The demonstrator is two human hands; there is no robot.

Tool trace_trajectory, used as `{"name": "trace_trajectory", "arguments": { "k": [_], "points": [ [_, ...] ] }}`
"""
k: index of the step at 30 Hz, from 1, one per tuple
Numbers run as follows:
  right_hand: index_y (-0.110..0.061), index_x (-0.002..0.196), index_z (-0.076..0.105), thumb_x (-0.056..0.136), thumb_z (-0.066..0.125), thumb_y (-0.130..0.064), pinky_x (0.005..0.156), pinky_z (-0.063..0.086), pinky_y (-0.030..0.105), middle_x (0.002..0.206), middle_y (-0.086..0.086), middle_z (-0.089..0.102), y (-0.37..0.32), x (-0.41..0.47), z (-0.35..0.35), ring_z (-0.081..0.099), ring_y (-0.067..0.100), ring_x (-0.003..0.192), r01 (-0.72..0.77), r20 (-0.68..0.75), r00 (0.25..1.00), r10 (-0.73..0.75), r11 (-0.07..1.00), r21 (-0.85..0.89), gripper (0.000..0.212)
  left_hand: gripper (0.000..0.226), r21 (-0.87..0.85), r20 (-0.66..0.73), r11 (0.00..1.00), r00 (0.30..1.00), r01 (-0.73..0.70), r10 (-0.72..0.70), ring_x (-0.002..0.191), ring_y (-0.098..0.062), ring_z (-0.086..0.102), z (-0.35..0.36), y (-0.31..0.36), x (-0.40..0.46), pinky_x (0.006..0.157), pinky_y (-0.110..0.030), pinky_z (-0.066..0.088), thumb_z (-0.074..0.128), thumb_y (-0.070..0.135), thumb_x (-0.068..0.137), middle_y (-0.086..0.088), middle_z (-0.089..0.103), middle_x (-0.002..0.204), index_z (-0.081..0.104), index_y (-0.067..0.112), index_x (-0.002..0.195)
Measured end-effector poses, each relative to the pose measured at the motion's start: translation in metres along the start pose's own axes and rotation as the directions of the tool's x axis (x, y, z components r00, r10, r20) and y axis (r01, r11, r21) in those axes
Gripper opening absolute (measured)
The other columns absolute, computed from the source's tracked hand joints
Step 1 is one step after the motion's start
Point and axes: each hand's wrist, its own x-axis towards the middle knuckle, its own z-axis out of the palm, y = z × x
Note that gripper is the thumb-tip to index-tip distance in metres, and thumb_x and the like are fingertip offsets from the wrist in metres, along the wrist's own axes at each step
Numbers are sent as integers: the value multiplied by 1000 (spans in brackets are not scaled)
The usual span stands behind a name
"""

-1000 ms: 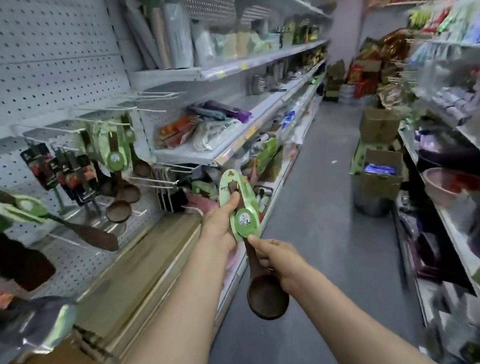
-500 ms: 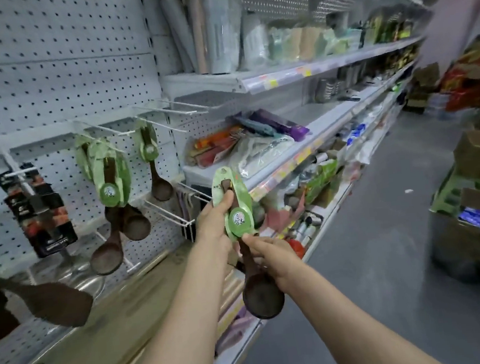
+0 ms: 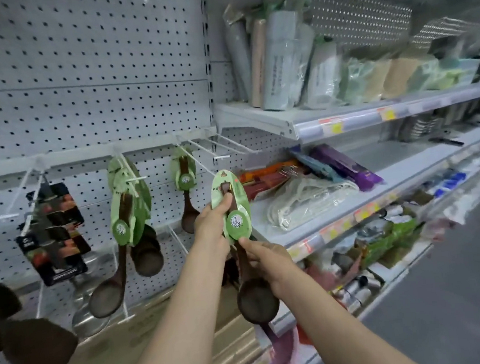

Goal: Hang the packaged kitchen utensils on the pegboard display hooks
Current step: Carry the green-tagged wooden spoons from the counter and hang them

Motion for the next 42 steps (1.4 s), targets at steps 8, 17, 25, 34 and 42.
{"name": "trace_trajectory", "arguments": {
  "k": [8,17,25,34,42],
  "points": [
    [-1,111,72,84,82,-30,65,57,28,90,12,76,-15,33,-18,69,24,78,-55,152,987,59,998,-32,41,34,-29,-110,998,993,-53,49,94,-35,71,8,-6,11,86,-50,58,70,17,92,-23,71,115,68,4,123],
    [-5,106,74,80,85,-35,80,58,38,95,14,77,-2,48,-20,68,22,79,-61,291,954,73,997,-49,41,25,4,-169,991,977,-131,129,76,-26,74,5,-9,1,74,-42,61,68,13,94,-15,75,95,66,5,117],
    [-11,88,70,88,78,-26,48,49,17,66,-1,72,-16,53,-29,66,7,53,-59,336,939,79,996,-68,17,7,72,-237,981,952,-182,194,62,-22,73,15,0,3,52,-33,58,69,9,93,-12,74,81,63,9,97],
    [-8,94,74,83,83,-31,72,59,28,93,10,79,-18,76,-23,74,22,86,-57,272,959,83,993,-101,27,11,-22,-248,977,948,-213,201,61,-23,73,20,-3,25,51,-36,60,69,7,93,-14,72,84,58,8,96],
    [-8,93,71,83,83,-28,64,57,25,86,6,79,-30,106,-3,75,23,85,-91,240,964,115,990,-108,25,16,-63,-272,972,941,-225,200,73,-26,73,15,9,57,61,-40,63,69,6,93,-16,74,99,62,6,107]
  ]
}}
